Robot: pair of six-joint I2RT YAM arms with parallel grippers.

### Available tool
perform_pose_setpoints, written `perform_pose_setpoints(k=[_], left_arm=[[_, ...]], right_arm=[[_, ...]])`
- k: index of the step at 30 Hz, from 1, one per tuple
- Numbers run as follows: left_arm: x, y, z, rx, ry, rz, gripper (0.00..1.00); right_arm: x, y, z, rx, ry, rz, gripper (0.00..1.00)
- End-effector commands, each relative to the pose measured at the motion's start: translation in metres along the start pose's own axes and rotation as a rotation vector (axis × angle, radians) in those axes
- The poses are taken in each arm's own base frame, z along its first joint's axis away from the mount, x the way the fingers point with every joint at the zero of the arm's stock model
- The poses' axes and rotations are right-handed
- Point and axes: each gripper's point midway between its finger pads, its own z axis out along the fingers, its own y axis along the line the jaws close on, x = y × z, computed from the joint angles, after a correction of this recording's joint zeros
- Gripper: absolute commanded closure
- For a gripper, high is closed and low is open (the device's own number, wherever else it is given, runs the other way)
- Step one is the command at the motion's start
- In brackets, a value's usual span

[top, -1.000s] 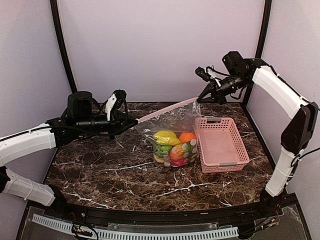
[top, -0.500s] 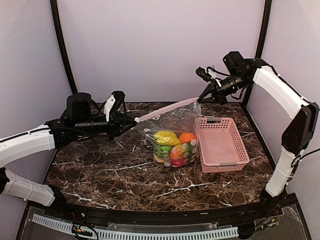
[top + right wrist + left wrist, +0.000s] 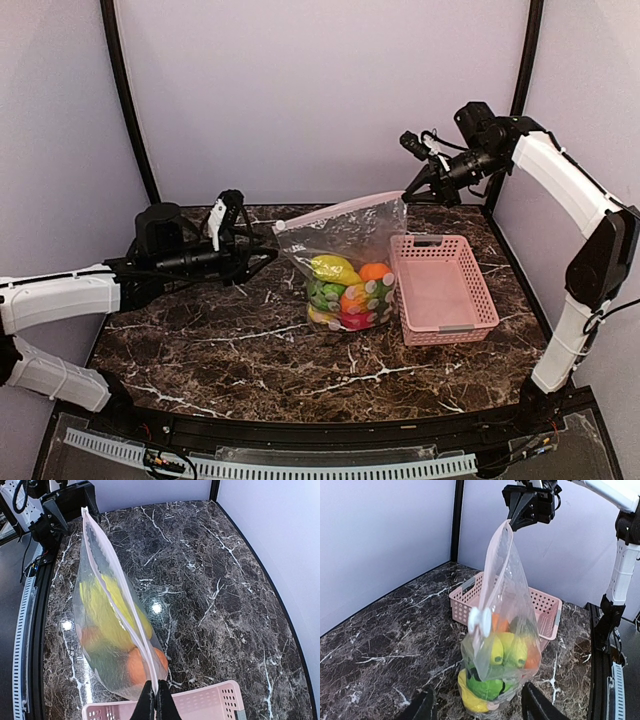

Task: Place the food in the zip-top bag and seal the zipper
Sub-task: Unzip the zipper of the food storage bag, then hold the zipper food storage bag at the center of the board.

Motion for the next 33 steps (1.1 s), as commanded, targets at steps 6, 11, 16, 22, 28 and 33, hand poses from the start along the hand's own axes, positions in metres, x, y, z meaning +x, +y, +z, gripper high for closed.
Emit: perform_pose_setpoints(k=[6, 11, 16, 22, 28, 33], left_arm=[[-0.024, -0.005, 0.027, 0.108, -0.094, 0.004, 0.75], [-0.024, -0.002, 0.031, 0.1, -0.106, 0.009, 0.88], [-0.028, -0.001, 0.033, 0.1, -0.129, 0.017, 0.95], [-0.04, 0.008, 0.036, 0.047, -0.158, 0.086, 0.99], [-0.064, 0.023, 0.037, -0.008, -0.201, 0.165, 0.99], [-0.08, 0.016, 0.034, 0.021, -0.209, 0.188, 0.99]], right_arm=[[-0.01, 0.013, -0.007, -0.012, -0.038, -0.045, 1.0], [-0.005, 0.013, -0.004, -0.019, -0.027, -0.035, 1.0], [-0.003, 0.011, -0.002, -0.021, -0.027, -0.033, 1.0], [-0.015, -0.012, -0.004, 0.066, -0.036, -0.052, 1.0], [-0.042, -0.03, -0.013, 0.133, -0.081, -0.104, 0.94], [-0.062, 0.0, -0.013, 0.033, -0.131, -0.143, 0.48]])
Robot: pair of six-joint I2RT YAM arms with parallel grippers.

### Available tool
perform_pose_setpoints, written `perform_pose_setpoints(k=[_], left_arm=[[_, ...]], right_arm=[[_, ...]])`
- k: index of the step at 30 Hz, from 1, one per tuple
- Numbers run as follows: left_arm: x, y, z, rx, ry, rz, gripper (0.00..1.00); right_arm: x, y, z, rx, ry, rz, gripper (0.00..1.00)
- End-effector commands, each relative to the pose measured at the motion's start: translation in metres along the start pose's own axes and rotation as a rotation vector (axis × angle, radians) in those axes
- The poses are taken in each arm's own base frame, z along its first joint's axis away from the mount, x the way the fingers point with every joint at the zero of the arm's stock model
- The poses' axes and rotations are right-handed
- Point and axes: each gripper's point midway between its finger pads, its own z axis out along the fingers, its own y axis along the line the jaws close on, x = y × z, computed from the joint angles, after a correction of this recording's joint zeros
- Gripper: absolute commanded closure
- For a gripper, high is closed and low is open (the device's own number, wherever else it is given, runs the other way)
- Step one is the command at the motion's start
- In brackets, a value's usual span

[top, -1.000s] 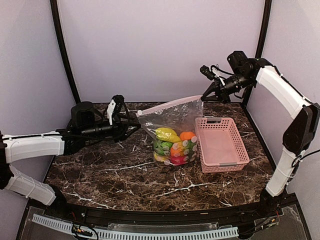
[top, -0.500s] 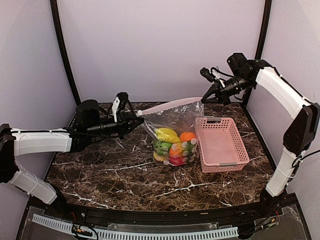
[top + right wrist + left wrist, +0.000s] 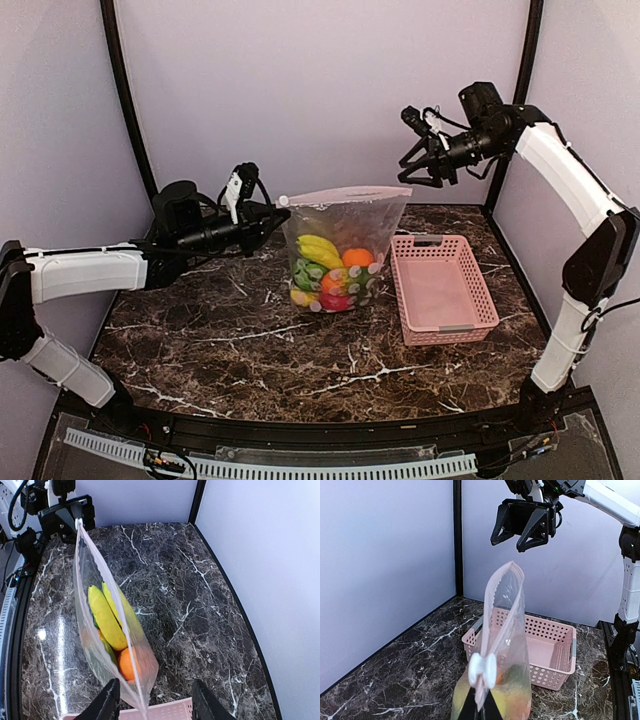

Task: Place the food in the zip-top bag and seal the zipper
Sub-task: Hold the zipper food storage bag at the center of the board, then hold the zipper from the zipper food storage bag.

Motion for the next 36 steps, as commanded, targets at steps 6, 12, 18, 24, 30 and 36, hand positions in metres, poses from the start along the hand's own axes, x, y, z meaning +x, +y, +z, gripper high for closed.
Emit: perform_pose_setpoints(k=[6, 12, 18, 24, 30, 36], left_arm=[[-0.03, -0.009, -0.006, 0.045, -0.051, 0.047, 0.99], [-0.024, -0.02, -0.007, 0.076, -0.036, 0.036, 0.99], [-0.022, -0.028, -0.011, 0.093, -0.017, 0.064, 0.99], [-0.015, -0.037, -0.014, 0.117, 0.018, 0.106, 0.99], [-0.008, -0.045, -0.014, 0.136, 0.053, 0.129, 0.99], [-0.006, -0.044, -0.014, 0.126, 0.057, 0.128, 0.99]], right_arm=[[-0.051, 0.076, 0.046, -0.153, -0.039, -0.168, 0.42], [-0.084, 0.103, 0.091, -0.193, -0.061, -0.213, 0.43], [-0.1, 0.109, 0.117, -0.213, -0.09, -0.261, 0.44], [-0.099, 0.116, 0.135, -0.25, -0.1, -0.271, 0.5], [-0.104, 0.132, 0.14, -0.282, -0.114, -0.298, 0.54], [-0.1, 0.146, 0.148, -0.308, -0.091, -0.323, 0.68]])
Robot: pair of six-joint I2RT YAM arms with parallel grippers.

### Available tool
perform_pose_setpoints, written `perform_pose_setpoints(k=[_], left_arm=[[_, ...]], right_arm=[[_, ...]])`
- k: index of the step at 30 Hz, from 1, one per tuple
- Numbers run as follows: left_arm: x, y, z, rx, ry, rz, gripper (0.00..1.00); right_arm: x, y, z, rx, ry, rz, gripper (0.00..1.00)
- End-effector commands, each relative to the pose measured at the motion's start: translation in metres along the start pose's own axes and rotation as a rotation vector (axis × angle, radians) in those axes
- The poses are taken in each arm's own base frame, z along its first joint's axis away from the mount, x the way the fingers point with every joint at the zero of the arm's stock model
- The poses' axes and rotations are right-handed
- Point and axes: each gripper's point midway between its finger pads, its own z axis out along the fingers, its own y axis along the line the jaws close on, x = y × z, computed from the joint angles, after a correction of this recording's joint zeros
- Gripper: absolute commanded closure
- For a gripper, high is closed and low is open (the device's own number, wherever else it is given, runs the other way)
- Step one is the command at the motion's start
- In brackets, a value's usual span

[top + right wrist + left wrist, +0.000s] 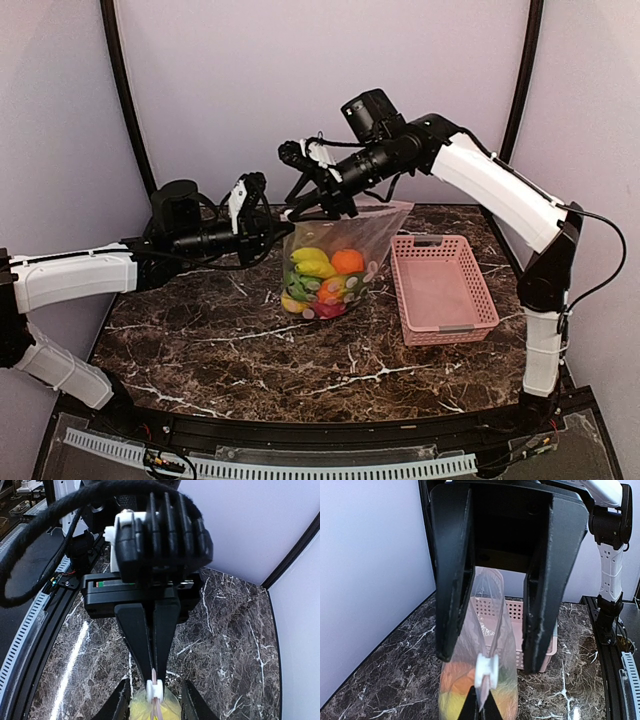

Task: Place the food in the zip-top bag and seal the zipper
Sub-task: Hold the zipper from the zipper food storage bag.

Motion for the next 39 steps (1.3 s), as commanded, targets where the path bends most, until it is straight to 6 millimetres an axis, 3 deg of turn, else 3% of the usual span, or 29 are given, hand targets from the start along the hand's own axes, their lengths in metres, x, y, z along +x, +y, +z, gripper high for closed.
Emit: perform_pose_setpoints(k=[1, 7, 13, 17, 21, 30, 39], left_arm=[[-0.005, -0.006, -0.006, 0.008, -0.004, 0.021, 0.99], [-0.005, -0.005, -0.007, -0.001, -0.003, 0.022, 0.99], [-0.005, -0.004, -0.006, -0.006, -0.002, 0.022, 0.99], [-0.005, -0.004, -0.006, -0.006, -0.003, 0.022, 0.99], [-0.004, -0.004, -0.006, -0.006, -0.001, 0.023, 0.99], [-0.003, -0.004, -0.007, -0.01, 0.003, 0.023, 0.99], [-0.002, -0.003, -0.006, -0.015, 0.006, 0.02, 0.99]], right_arm=[[-0.008, 0.006, 0.008, -0.013, -0.007, -0.037, 0.72], [-0.004, 0.007, 0.009, -0.008, 0.015, -0.039, 0.86], [0.005, 0.008, 0.015, -0.009, 0.052, -0.035, 0.93], [0.009, 0.004, 0.018, 0.017, 0.078, -0.035, 0.76], [0.01, -0.002, 0.016, 0.05, 0.094, -0.042, 0.74], [0.005, -0.002, 0.012, 0.062, 0.089, -0.048, 0.81], [0.0, 0.0, 0.008, 0.059, 0.075, -0.016, 0.76]])
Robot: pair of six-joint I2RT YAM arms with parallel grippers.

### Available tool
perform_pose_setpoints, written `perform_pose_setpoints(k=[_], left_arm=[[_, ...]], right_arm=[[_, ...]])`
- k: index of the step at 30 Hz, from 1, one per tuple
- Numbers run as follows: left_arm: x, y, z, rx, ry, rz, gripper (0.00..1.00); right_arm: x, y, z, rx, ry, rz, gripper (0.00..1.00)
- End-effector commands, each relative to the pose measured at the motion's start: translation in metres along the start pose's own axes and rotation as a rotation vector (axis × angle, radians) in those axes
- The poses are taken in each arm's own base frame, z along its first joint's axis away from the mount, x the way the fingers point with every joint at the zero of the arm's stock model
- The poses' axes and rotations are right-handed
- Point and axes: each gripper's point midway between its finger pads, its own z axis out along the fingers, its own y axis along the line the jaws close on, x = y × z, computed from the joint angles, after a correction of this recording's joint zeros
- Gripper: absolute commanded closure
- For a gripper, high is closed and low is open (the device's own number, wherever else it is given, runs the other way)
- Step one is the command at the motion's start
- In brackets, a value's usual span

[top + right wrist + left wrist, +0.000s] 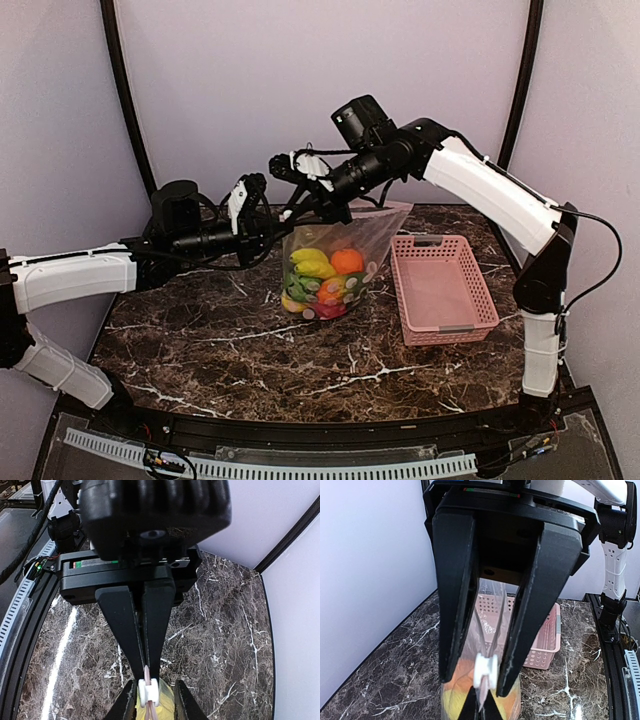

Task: Place the food in the zip-top bag and seal the zipper
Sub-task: Hold the zipper from the zipper food storage bag.

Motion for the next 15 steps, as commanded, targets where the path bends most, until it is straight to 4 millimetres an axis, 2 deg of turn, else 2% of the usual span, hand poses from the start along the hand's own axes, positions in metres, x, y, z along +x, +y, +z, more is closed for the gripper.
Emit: perform_pose_setpoints(k=[1, 5, 15], left_arm=[[-0.0047, -0.0033, -0.0056, -0.004, -0.01, 0.012, 0.99], [-0.0036, -0.0024, -0.0049, -0.007, -0.007, 0.01, 0.99], [0.0003, -0.0011, -0.0033, -0.013, -0.001, 0.005, 0.99]], right_arm=[[-0.0143, 0.0033, -0.0086, 0.006, -0.024, 0.007, 0.78], [-0.0136, 0.0056, -0.0083, -0.005, -0.024, 0.012, 0.86], [-0.0165, 0.0046, -0.0106, 0.001, -0.029, 0.039, 0.82]])
